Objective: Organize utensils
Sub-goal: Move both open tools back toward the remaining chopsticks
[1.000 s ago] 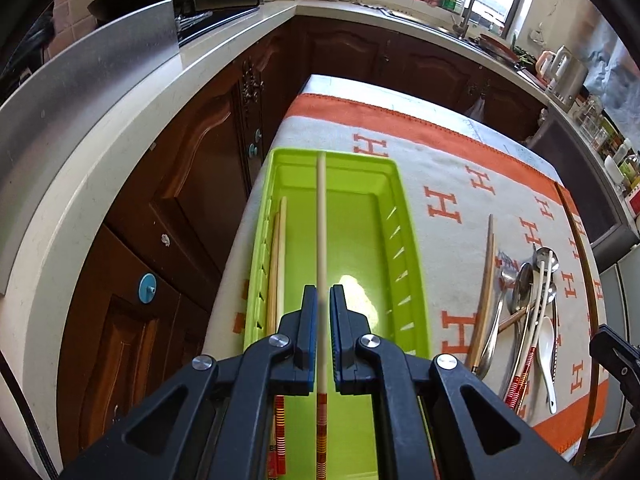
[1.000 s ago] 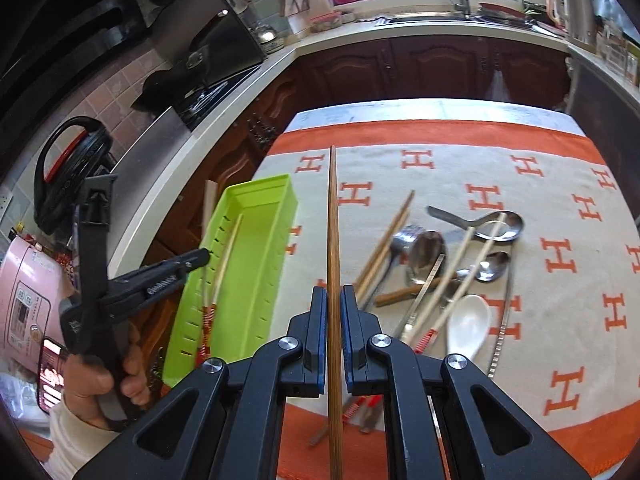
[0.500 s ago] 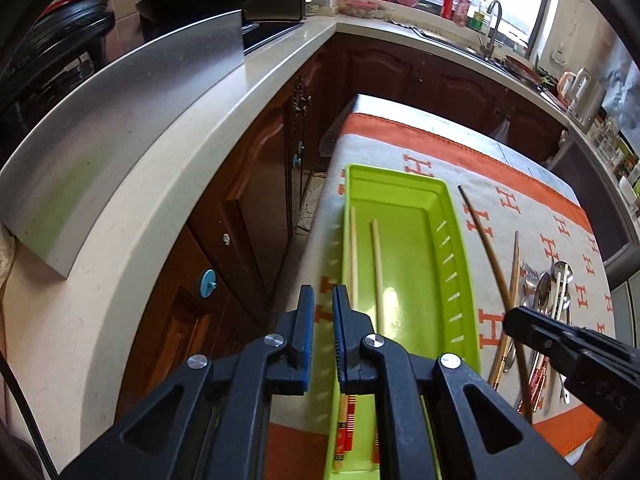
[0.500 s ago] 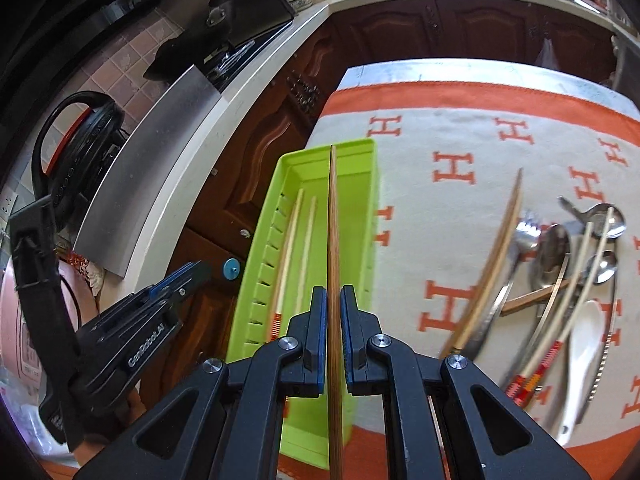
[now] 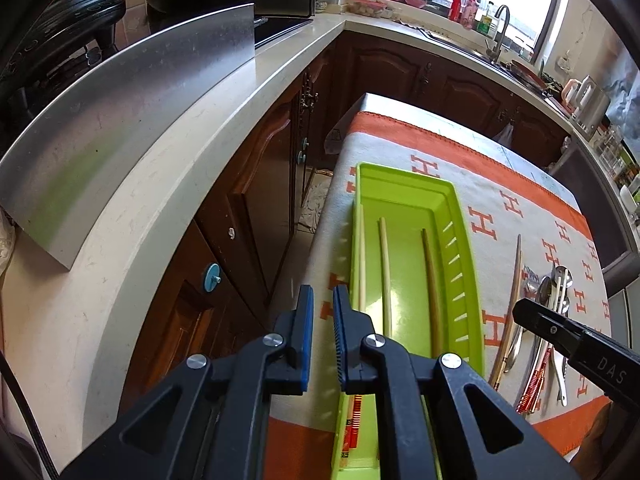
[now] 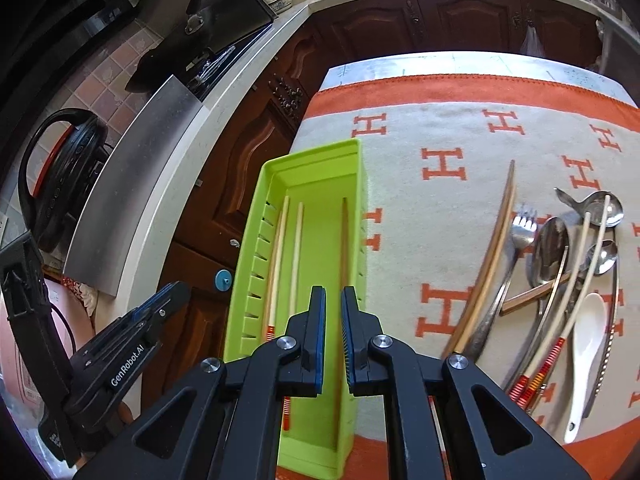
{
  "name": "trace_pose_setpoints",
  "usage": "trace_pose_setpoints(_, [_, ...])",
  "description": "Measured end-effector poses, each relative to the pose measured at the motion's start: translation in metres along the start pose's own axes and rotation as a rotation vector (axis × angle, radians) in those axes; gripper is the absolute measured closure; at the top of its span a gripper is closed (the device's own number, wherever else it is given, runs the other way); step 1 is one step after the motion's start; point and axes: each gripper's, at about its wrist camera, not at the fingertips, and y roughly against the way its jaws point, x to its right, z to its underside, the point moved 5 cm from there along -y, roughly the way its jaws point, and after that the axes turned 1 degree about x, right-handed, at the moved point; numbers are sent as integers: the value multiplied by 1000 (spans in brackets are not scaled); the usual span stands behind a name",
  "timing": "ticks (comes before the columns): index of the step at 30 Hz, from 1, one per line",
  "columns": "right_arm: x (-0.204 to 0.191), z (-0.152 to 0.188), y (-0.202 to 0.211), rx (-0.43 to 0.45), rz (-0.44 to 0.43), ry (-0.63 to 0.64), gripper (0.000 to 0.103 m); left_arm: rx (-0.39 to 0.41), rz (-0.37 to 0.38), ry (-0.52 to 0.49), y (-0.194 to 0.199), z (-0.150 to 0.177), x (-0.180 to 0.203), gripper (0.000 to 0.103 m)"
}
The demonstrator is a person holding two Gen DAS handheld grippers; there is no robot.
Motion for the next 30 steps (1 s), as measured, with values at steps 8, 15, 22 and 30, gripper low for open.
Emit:
trace_pose_setpoints(8, [43, 14, 31, 32, 32, -3, 95, -12, 31, -39, 8, 6, 32, 95])
trace_pose_setpoints(15, [85, 30, 80, 99, 73, 13, 95, -20, 81, -86, 21, 12, 72, 94])
trace_pose_setpoints(22, [121, 37, 132, 193, 112, 26, 95, -46, 162, -144, 25, 19, 121, 93])
trace_pose_setpoints(30, [166, 43, 154, 219, 116, -27, 95, -108, 284, -206, 3, 25, 176, 93])
